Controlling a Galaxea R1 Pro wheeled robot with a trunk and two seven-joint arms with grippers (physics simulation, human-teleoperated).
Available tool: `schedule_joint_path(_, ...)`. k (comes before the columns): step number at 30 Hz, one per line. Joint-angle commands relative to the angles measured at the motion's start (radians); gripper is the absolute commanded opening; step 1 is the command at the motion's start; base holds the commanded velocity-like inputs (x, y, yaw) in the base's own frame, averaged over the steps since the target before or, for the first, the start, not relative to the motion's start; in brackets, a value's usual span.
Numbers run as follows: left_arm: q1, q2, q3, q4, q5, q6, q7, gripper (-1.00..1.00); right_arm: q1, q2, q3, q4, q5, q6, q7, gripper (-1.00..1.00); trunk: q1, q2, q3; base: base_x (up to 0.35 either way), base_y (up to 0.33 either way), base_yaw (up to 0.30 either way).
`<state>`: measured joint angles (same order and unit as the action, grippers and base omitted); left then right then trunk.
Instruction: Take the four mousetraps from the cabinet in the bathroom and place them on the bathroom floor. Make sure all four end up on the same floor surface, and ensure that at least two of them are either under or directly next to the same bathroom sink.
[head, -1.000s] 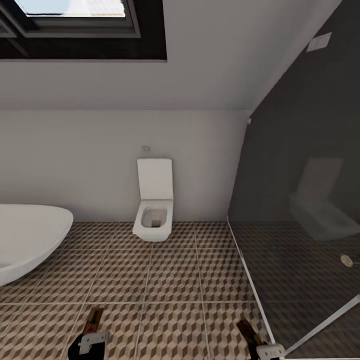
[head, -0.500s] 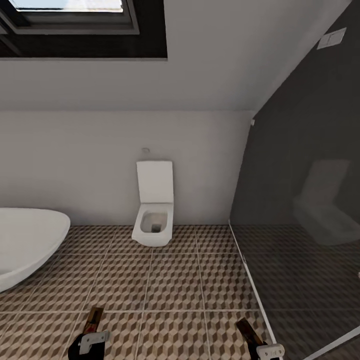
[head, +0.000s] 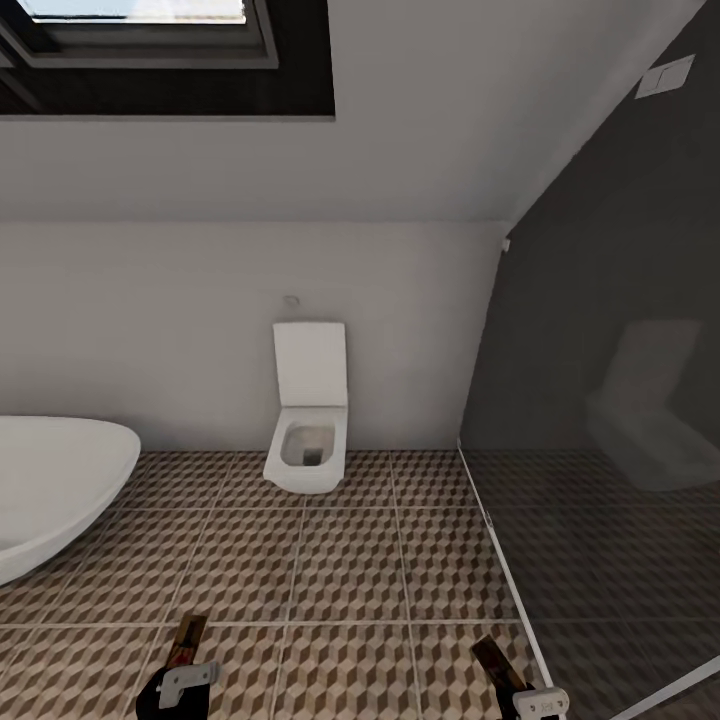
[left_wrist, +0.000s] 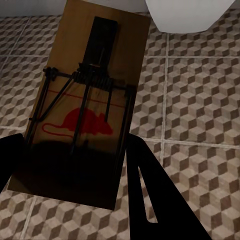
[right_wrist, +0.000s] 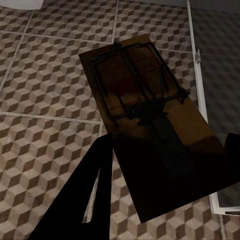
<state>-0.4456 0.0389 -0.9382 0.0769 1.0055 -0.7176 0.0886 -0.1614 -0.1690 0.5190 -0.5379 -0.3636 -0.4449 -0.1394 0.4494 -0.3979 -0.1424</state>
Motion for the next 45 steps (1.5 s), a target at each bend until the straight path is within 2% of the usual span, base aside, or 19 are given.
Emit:
schedule_joint_path(1, -0.001, -0.001, -0.007, 0.001, -0.008, -0.002, 0.013, -1.00, -0.001, -0.001, 0.009, -0.001, -0.006, -0.003, -0.009, -1.00, 0.001, -0.002, -0.002, 0.000, 0.000, 0.000)
schedule_joint_path(5, -0.001, -0.001, -0.005, 0.000, -0.008, 0.006, 0.014, -1.00, -0.001, -0.001, 0.009, -0.001, -0.006, -0.003, -0.009, -1.00, 0.001, -0.002, -0.002, 0.000, 0.000, 0.000)
schedule_joint_path(6, -0.001, -0.002, -0.004, 0.000, -0.008, 0.046, 0.014, -1.00, -0.001, -0.001, 0.010, -0.002, -0.005, -0.002, -0.009, -1.00, 0.001, -0.002, -0.002, 0.000, 0.000, 0.000)
schedule_joint_path(9, -0.001, 0.007, 0.000, -0.031, -0.010, 0.325, 0.011, -1.00, -0.002, 0.001, 0.010, -0.019, -0.002, 0.029, -0.014, -1.00, 0.001, -0.002, -0.002, 0.000, 0.000, 0.000)
schedule_joint_path(10, -0.001, 0.012, 0.000, -0.044, -0.010, 0.372, 0.011, -1.00, -0.003, 0.002, 0.010, -0.025, -0.002, 0.040, -0.016, -1.00, 0.001, -0.002, -0.002, 0.000, 0.000, 0.000)
schedule_joint_path(12, -0.003, 0.029, 0.002, -0.118, -0.012, 0.526, 0.012, -1.00, -0.014, 0.006, 0.010, -0.070, -0.002, 0.115, -0.041, -1.00, 0.001, -0.002, -0.002, 0.000, 0.000, 0.000)
schedule_joint_path(14, -0.007, 0.042, 0.003, -0.185, -0.014, 0.607, 0.034, -1.00, -0.035, 0.015, 0.010, -0.139, 0.000, 0.216, -0.078, -1.00, 0.001, -0.002, -0.002, 0.000, 0.000, 0.000)
schedule_joint_path(17, -0.025, 0.053, 0.004, -0.250, -0.014, 0.671, 0.125, -1.00, -0.080, 0.044, 0.010, -0.222, 0.001, 0.332, -0.119, -1.00, 0.001, -0.002, -0.002, 0.000, 0.000, 0.000)
schedule_joint_path(20, -0.079, 0.057, 0.004, -0.310, -0.014, 0.800, 0.190, -1.00, -0.153, 0.090, 0.010, -0.250, 0.009, 0.411, -0.140, -1.00, 0.001, -0.002, -0.002, 0.000, 0.000, 0.000)
schedule_joint_path(22, -0.128, 0.057, 0.004, -0.336, -0.015, 0.887, 0.207, -1.00, -0.205, 0.121, 0.009, -0.254, 0.025, 0.480, -0.154, -1.00, 0.001, -0.002, -0.002, 0.000, 0.000, 0.000)
schedule_joint_path(24, -0.190, 0.058, 0.004, -0.347, -0.016, 0.943, 0.214, -1.00, -0.259, 0.143, 0.009, -0.253, 0.035, 0.553, -0.170, -1.00, 0.001, -0.002, -0.002, 0.000, 0.000, 0.000)
schedule_joint_path(27, -0.264, 0.060, 0.004, -0.351, -0.017, 0.999, 0.218, -1.00, -0.330, 0.159, 0.009, -0.247, 0.039, 0.627, -0.185, -1.00, 0.001, -0.002, -0.002, 0.000, 0.000, 0.000)
schedule_joint_path(30, -0.342, 0.081, 0.004, -0.353, -0.019, 1.092, 0.231, -1.00, -0.407, 0.174, 0.009, -0.229, 0.040, 0.696, -0.191, -1.00, 0.001, -0.002, -0.002, 0.000, 0.000, 0.000)
schedule_joint_path(34, -0.391, 0.101, 0.004, -0.354, -0.019, 1.114, 0.240, -1.00, -0.458, 0.187, 0.008, -0.170, 0.037, 0.719, -0.192, -1.00, 0.001, -0.002, -0.002, 0.000, 0.000, 0.000)
schedule_joint_path(36, -0.398, 0.103, 0.003, -0.354, -0.021, 1.037, 0.237, -1.00, -0.467, 0.201, 0.007, -0.150, 0.037, 0.712, -0.192, -1.00, 0.001, -0.002, -0.002, 0.000, 0.000, 0.000)
schedule_joint_path(39, -0.403, 0.096, -0.005, -0.349, -0.023, 0.828, 0.233, -1.00, -0.472, 0.210, 0.008, -0.139, 0.038, 0.695, -0.192, -1.00, 0.001, -0.002, -0.002, 0.000, 0.000, 0.000)
schedule_joint_path(42, -0.404, 0.077, -0.017, -0.335, -0.025, 0.748, 0.230, -1.00, -0.473, 0.209, 0.007, -0.136, 0.038, 0.690, -0.191, -1.00, 0.001, -0.002, -0.002, 0.000, 0.000, 0.000)
schedule_joint_path(45, -0.404, 0.067, -0.026, -0.328, -0.026, 0.721, 0.230, -1.00, -0.473, 0.209, 0.007, -0.135, 0.038, 0.687, -0.190, -1.00, 0.001, -0.002, -0.002, 0.000, 0.000, 0.000)
